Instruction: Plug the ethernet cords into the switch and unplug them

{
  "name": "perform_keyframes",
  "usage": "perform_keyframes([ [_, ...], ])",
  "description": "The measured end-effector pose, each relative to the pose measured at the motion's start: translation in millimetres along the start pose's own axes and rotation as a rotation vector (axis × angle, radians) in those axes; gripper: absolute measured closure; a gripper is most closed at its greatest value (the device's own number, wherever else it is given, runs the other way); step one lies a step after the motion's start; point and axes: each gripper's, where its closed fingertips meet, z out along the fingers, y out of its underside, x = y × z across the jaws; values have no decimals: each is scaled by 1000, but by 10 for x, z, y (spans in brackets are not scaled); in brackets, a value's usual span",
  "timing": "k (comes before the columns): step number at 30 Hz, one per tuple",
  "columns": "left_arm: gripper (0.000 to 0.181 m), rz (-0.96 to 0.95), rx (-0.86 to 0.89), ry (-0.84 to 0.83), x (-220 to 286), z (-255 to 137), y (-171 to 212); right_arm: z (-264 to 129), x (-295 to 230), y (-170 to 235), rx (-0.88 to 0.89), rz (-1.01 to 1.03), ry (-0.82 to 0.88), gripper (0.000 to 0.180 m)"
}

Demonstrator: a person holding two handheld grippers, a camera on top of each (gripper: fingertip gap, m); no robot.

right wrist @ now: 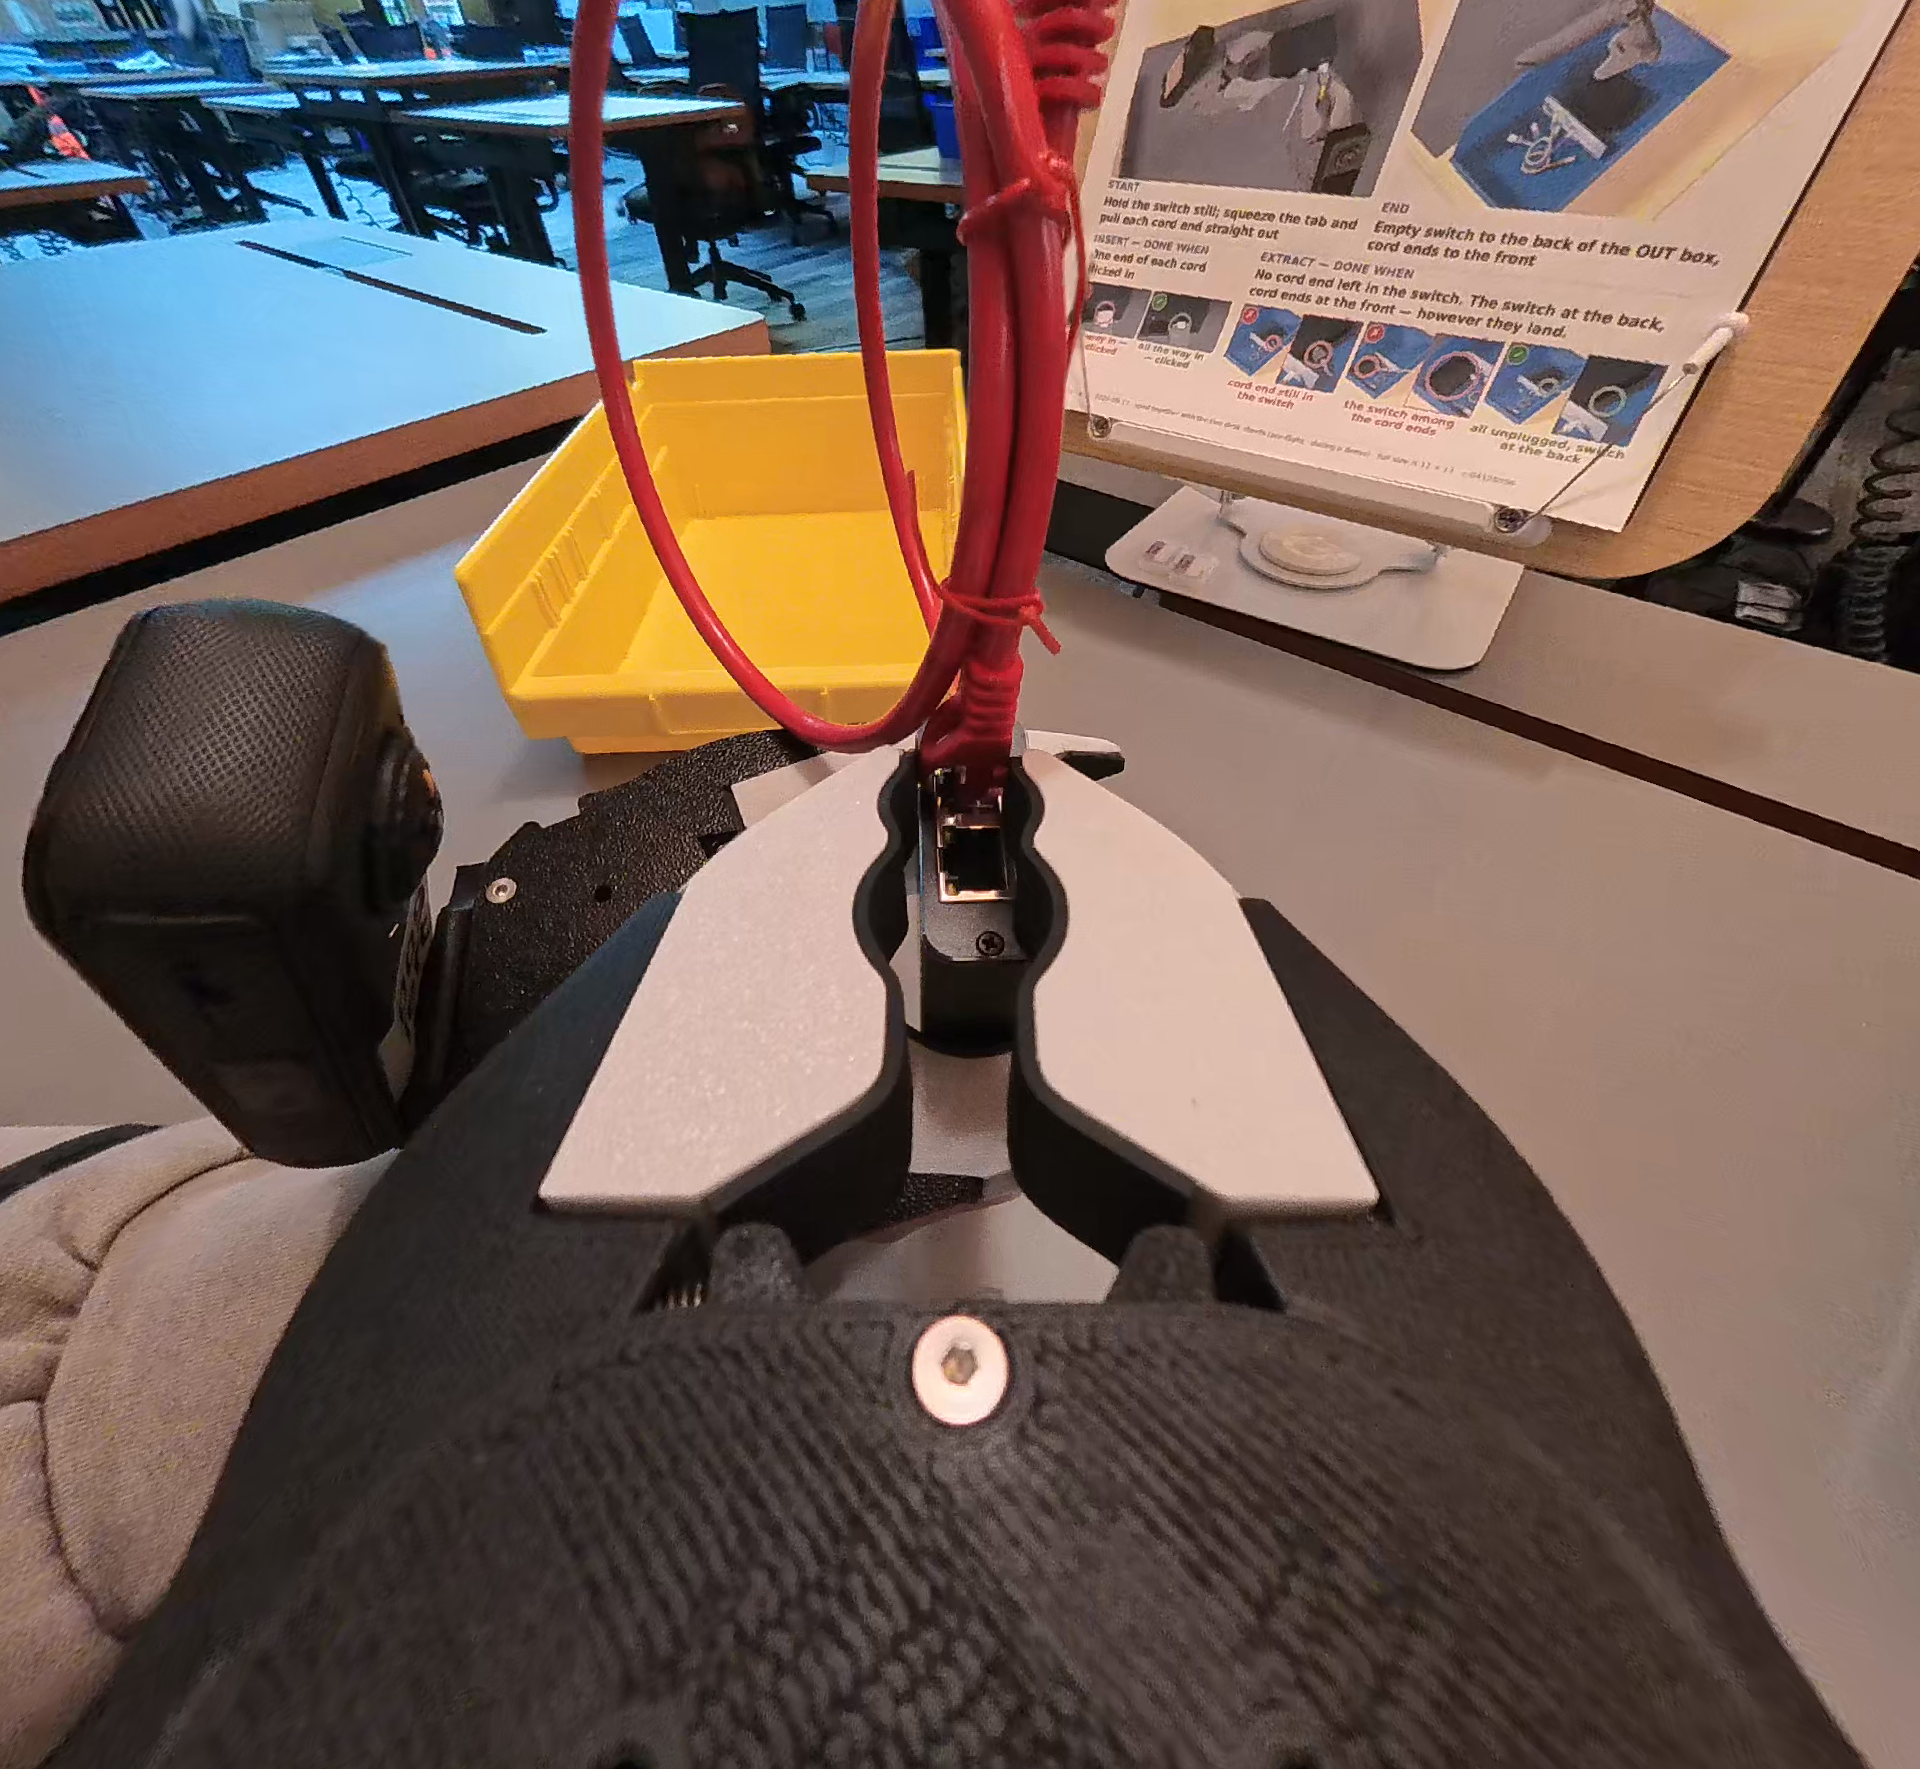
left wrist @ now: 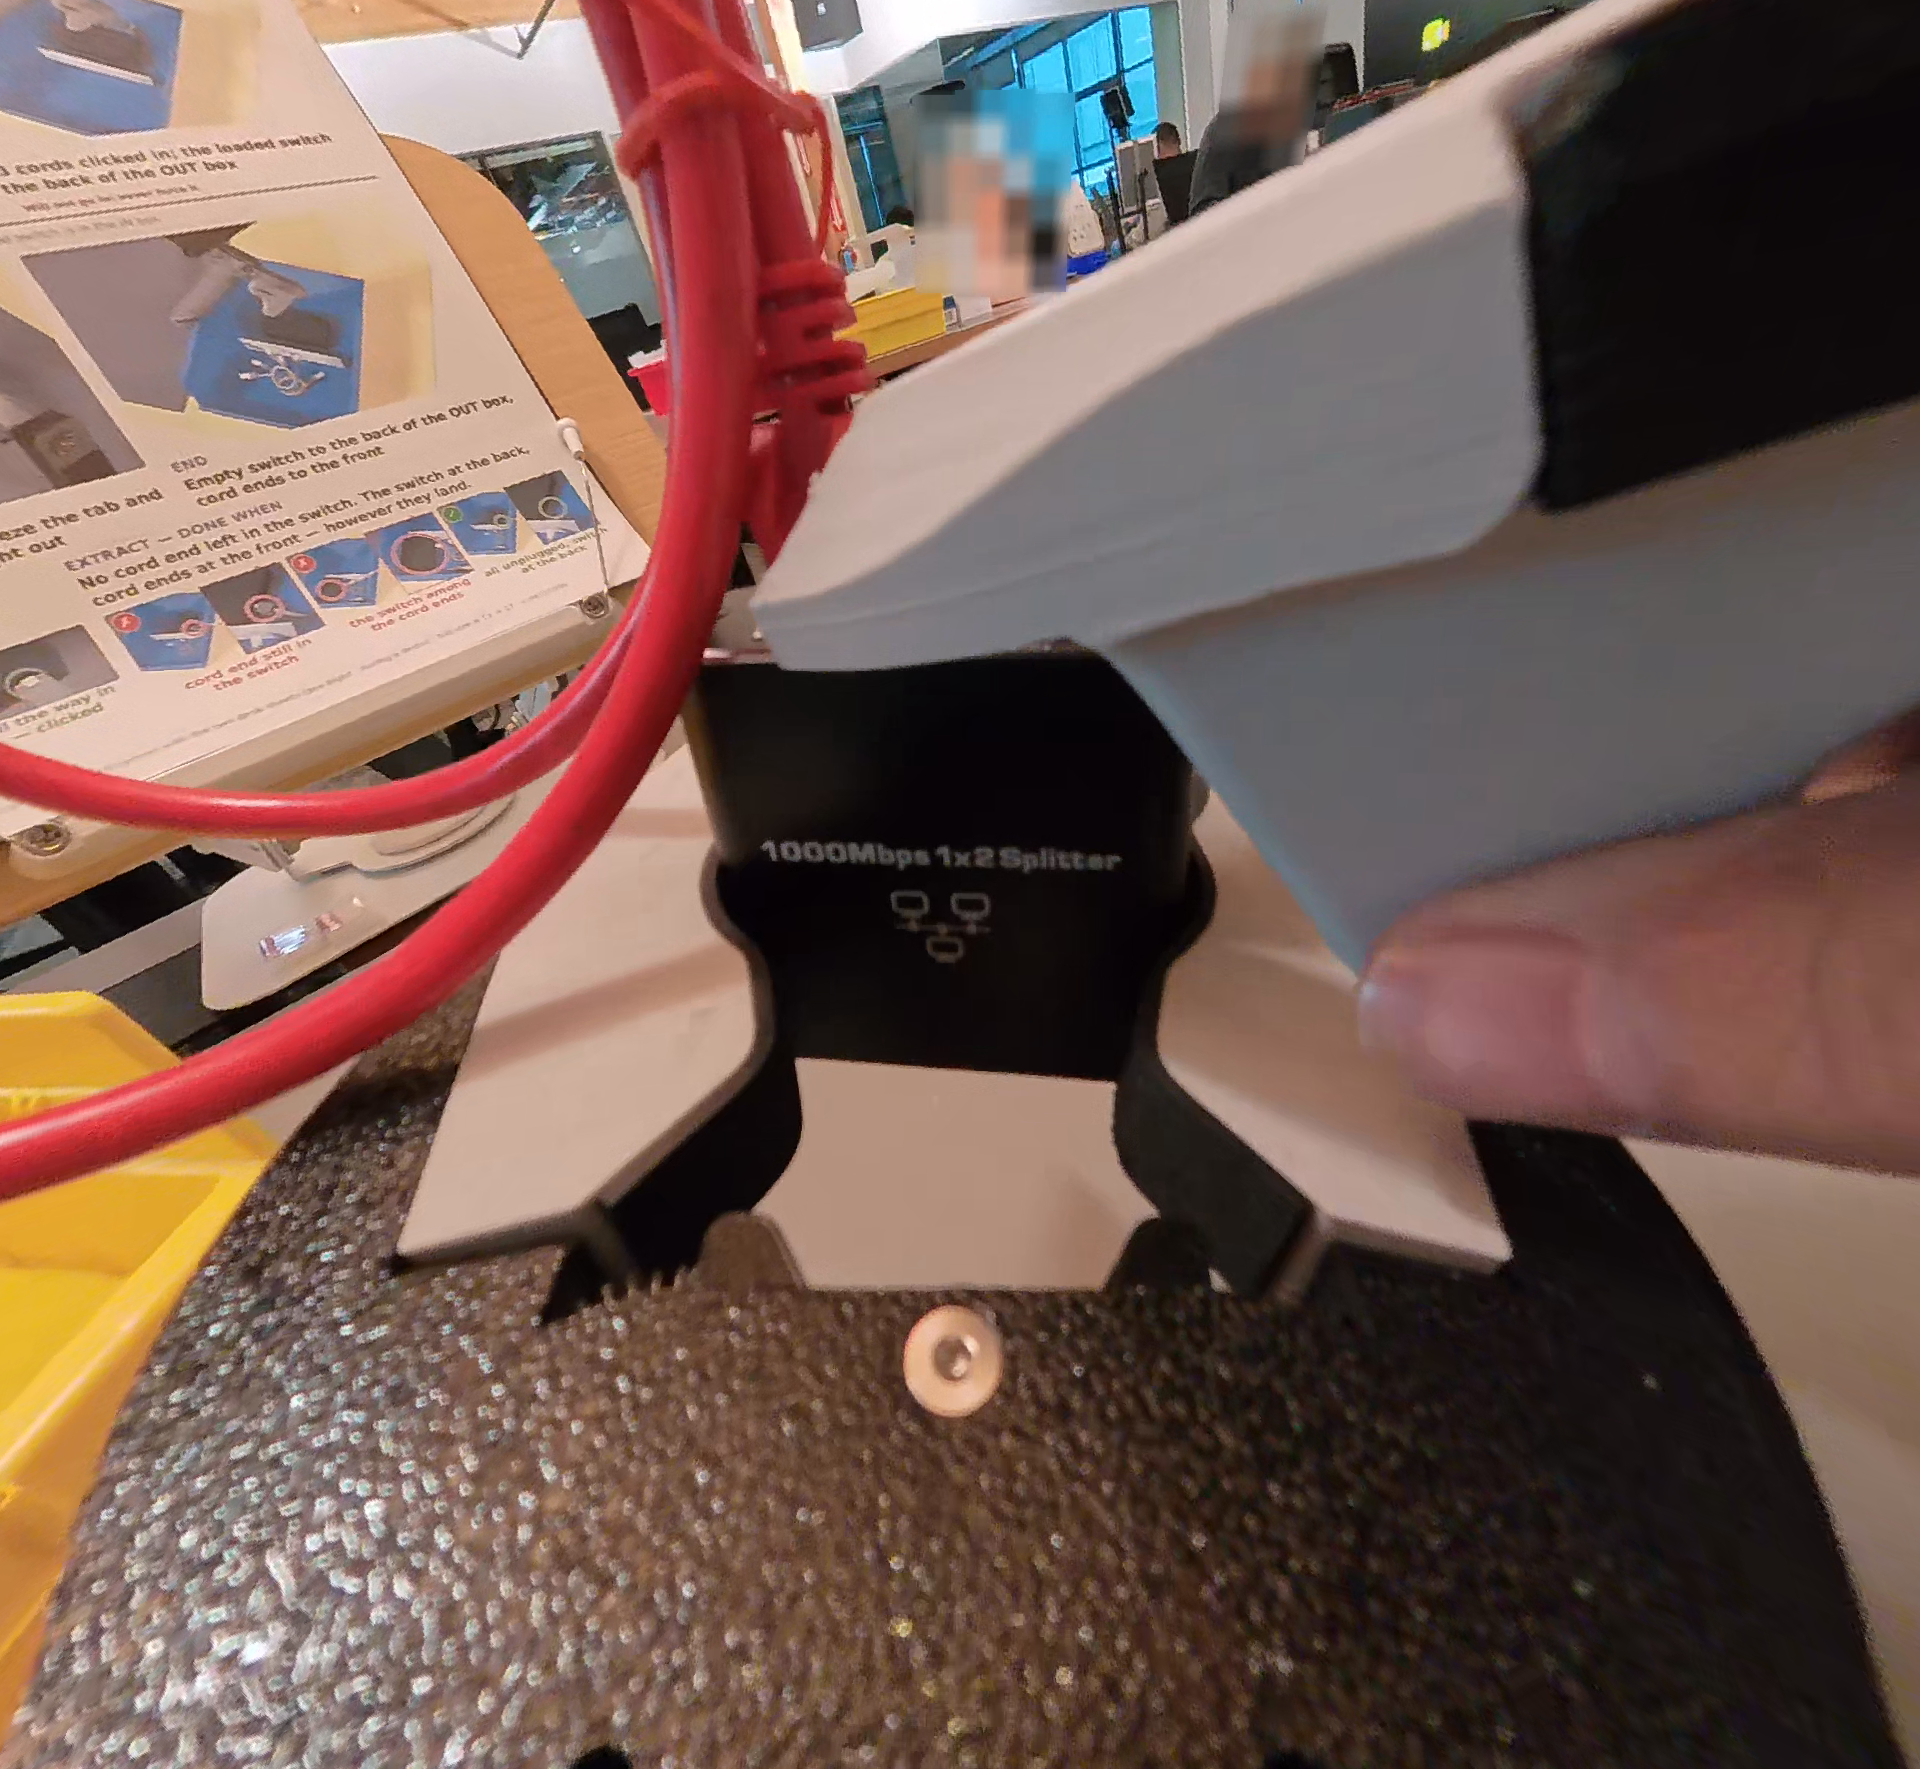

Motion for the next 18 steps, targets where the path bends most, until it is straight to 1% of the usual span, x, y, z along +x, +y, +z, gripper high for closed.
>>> perform_keyframes([
  [13,106,20,-2,-17,-20,-5,2,2,-3,0,35,-15,-17,164],
  [18,107,24,0,-27,-31,-8,-5,3,-9,-7,50,-36,10,165],
])
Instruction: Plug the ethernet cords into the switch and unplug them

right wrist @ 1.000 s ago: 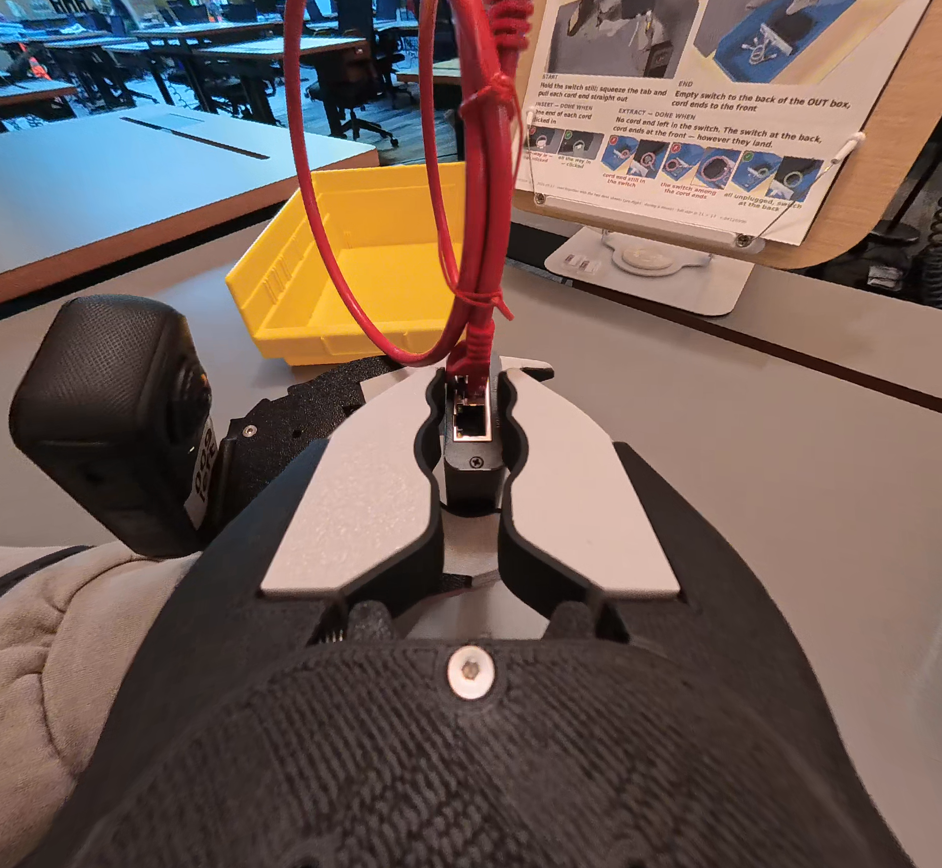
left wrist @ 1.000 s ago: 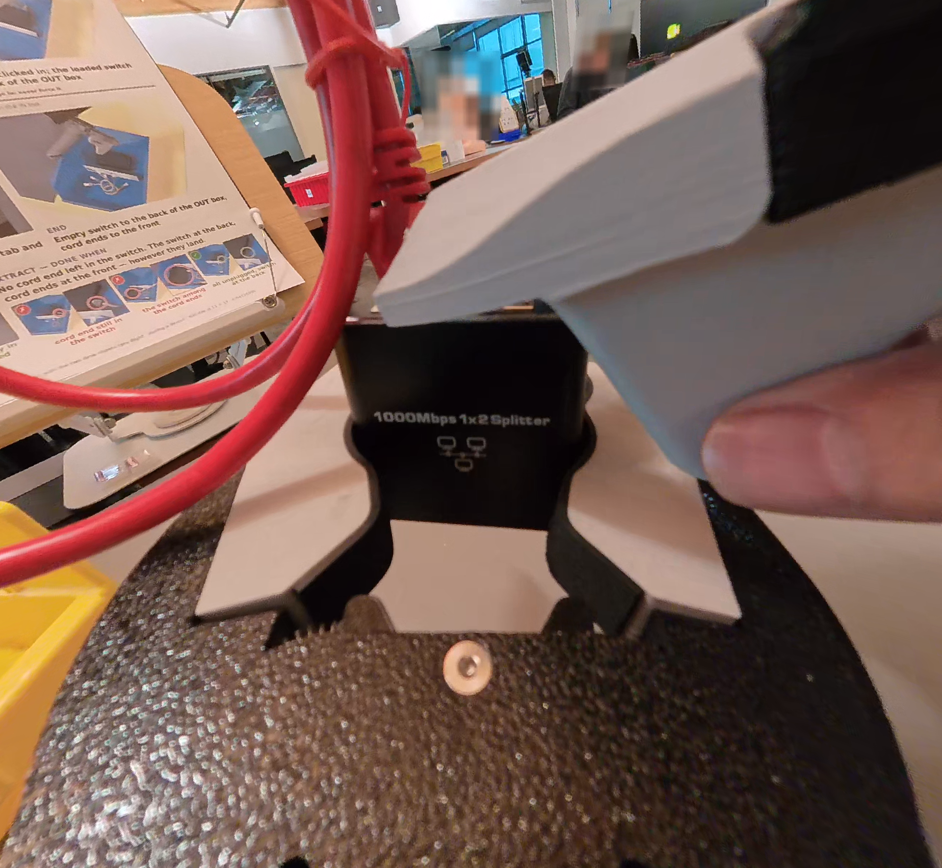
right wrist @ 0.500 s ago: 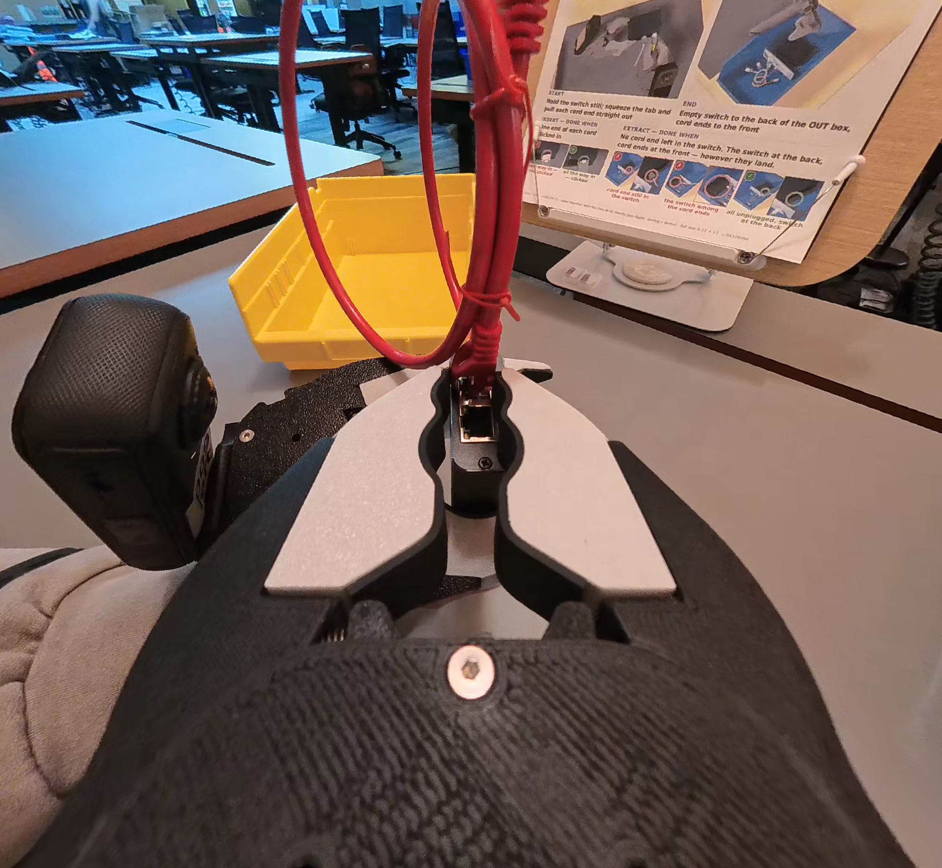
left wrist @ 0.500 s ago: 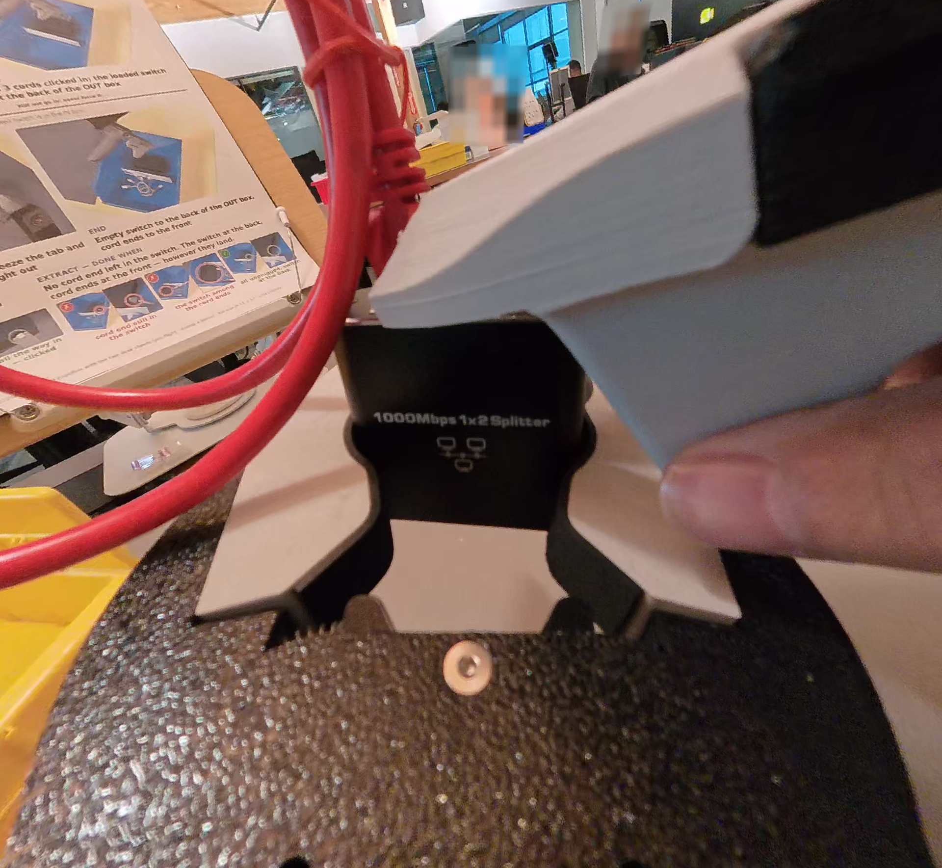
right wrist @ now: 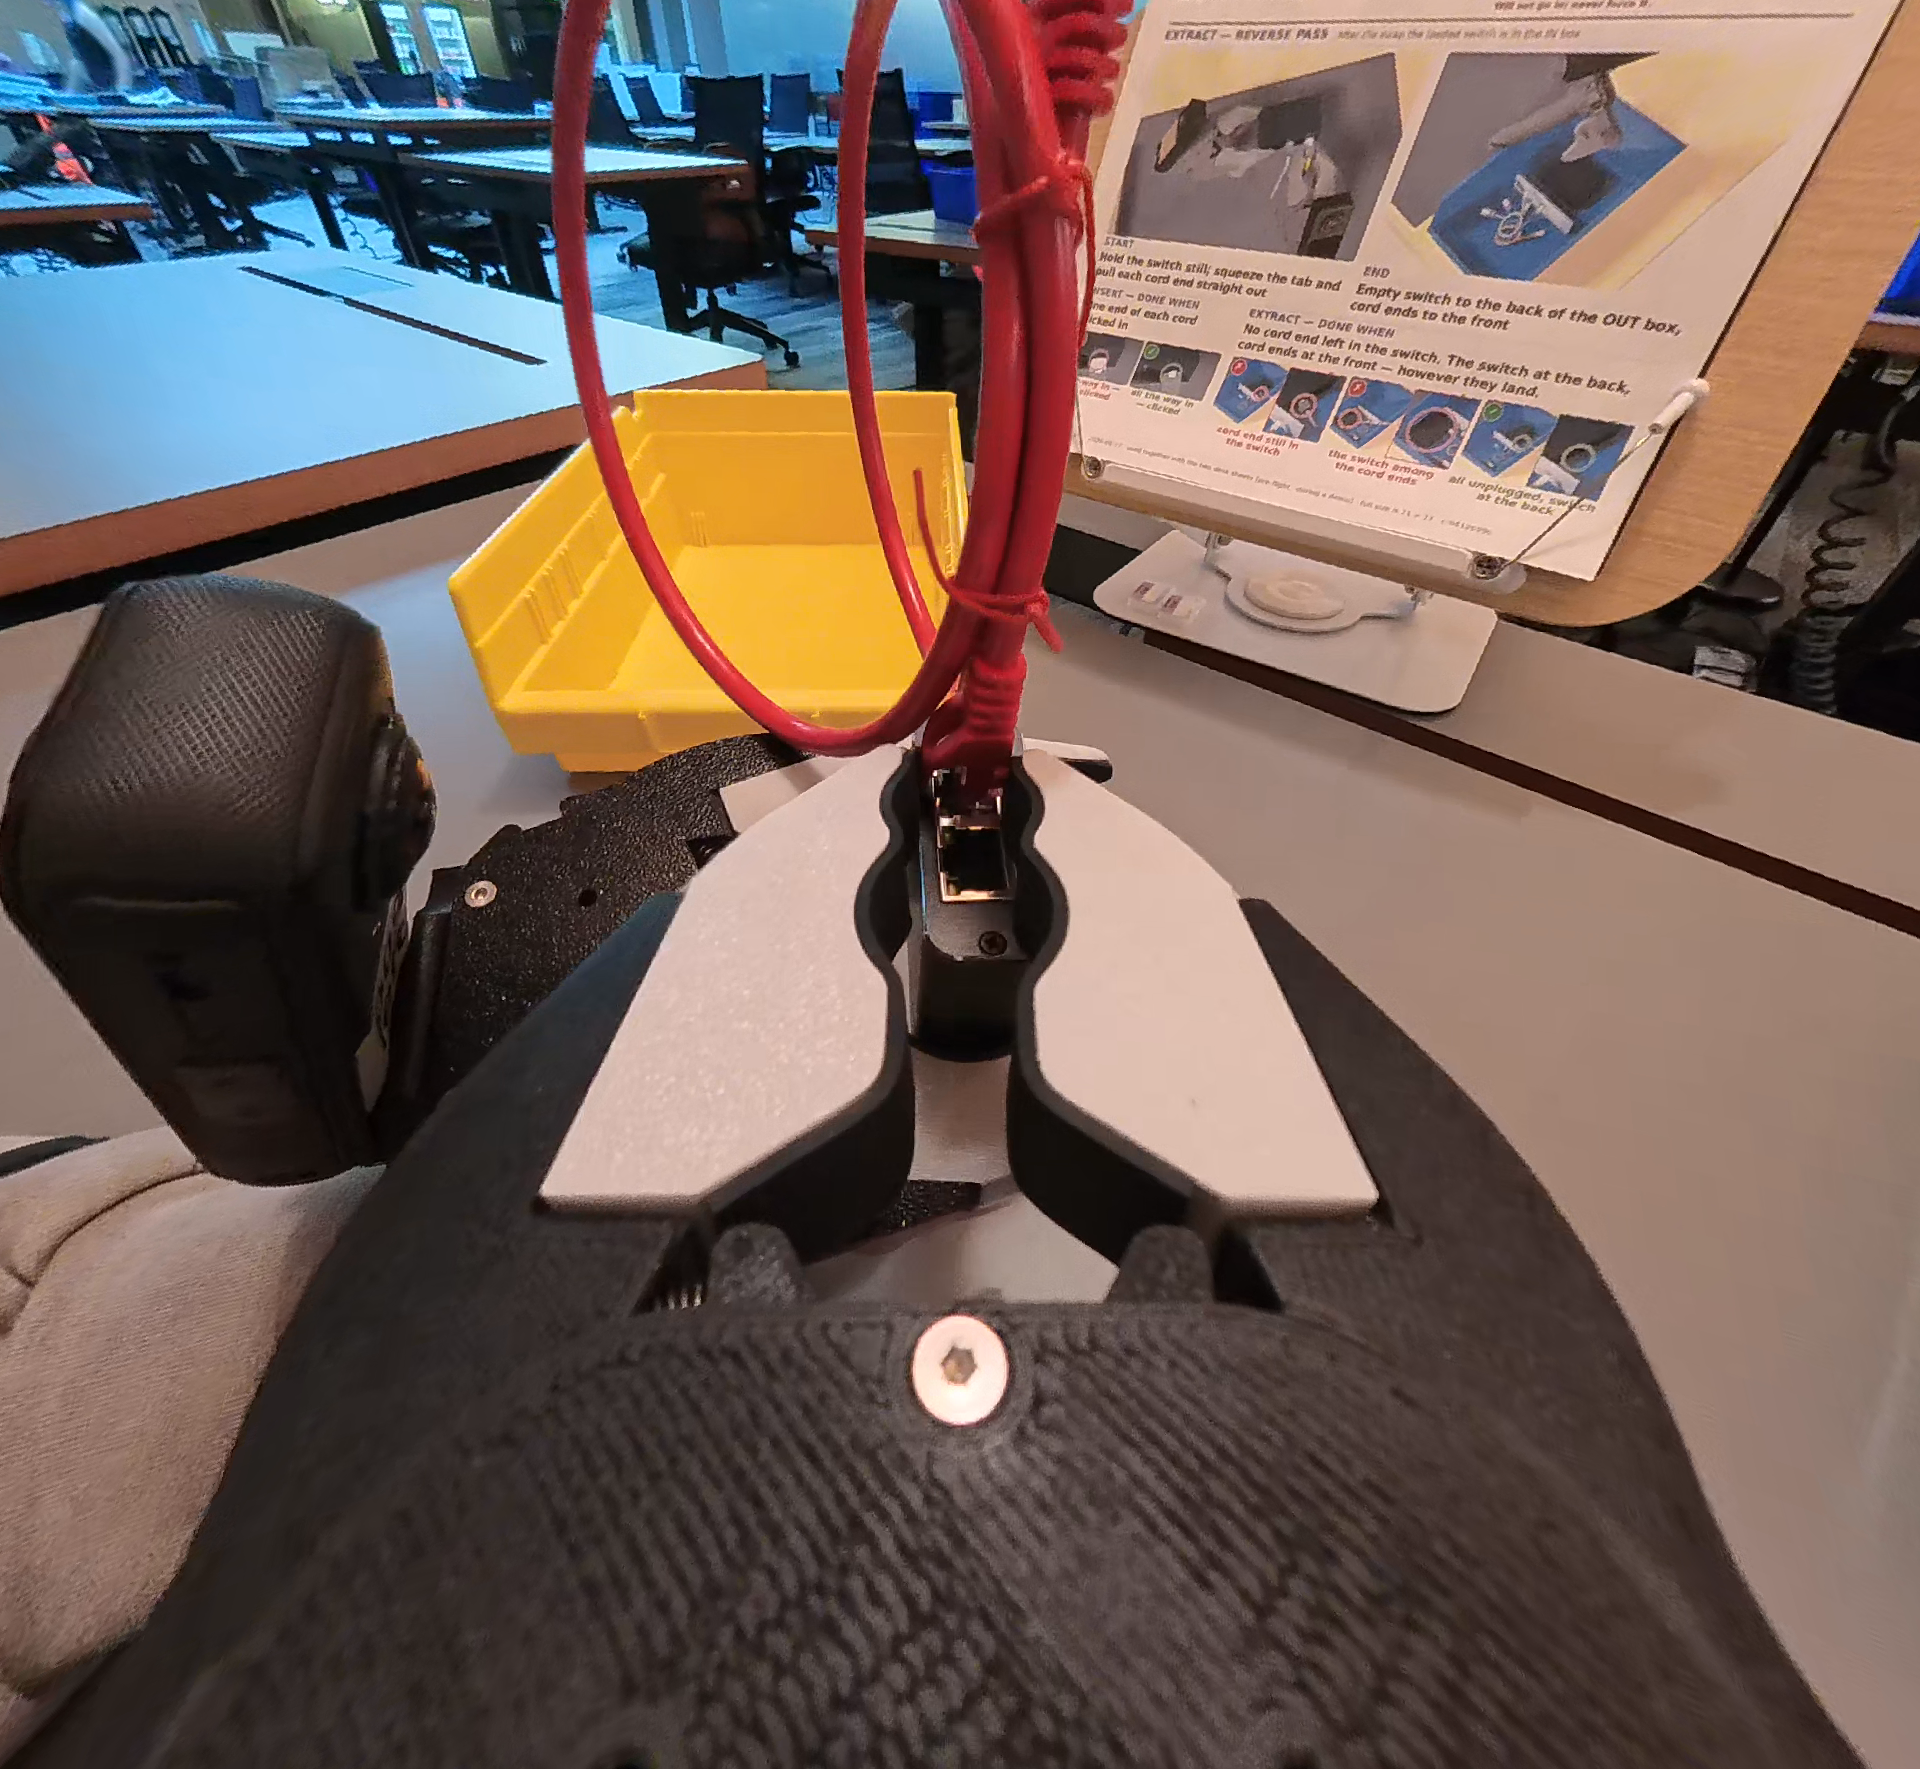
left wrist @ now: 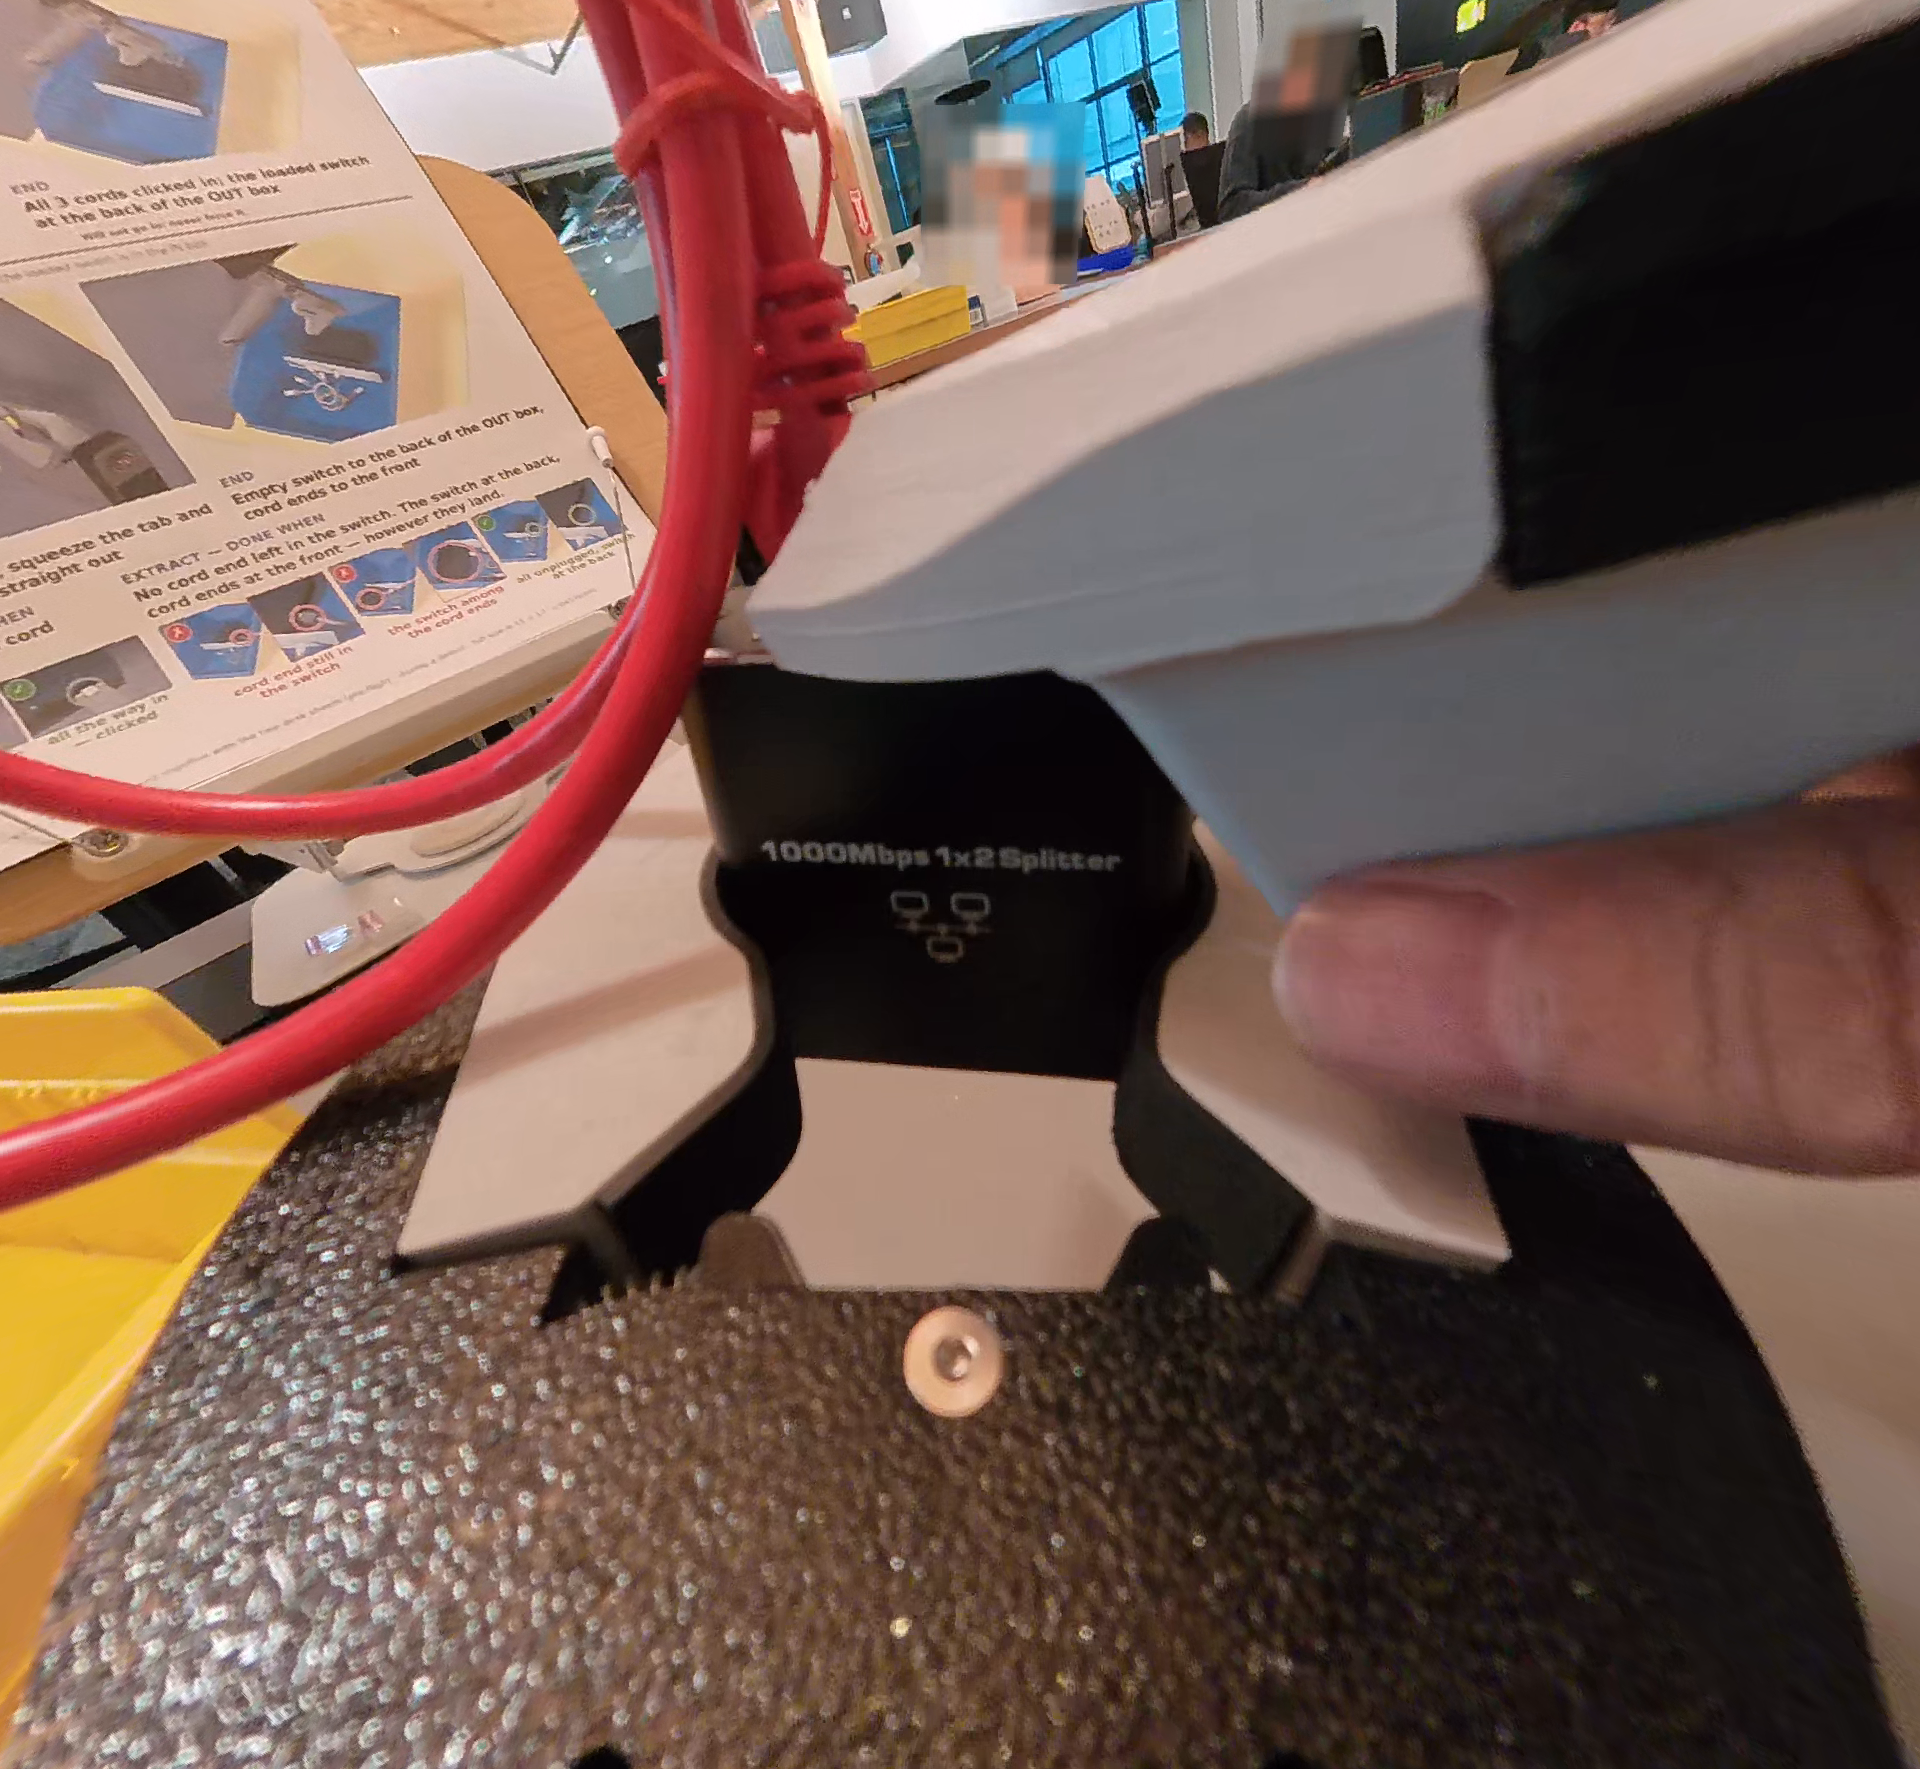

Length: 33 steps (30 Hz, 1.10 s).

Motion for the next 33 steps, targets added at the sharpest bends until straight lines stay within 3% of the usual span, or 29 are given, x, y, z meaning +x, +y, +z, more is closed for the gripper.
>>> perform_keyframes([
  [17,103,1,14,9,1,4,18,9,-9,37,-29,-55,-32,165],
  [33,102,-102,19,56,46,-8,-13,14,-23,15,-166,-542,37,164],
])
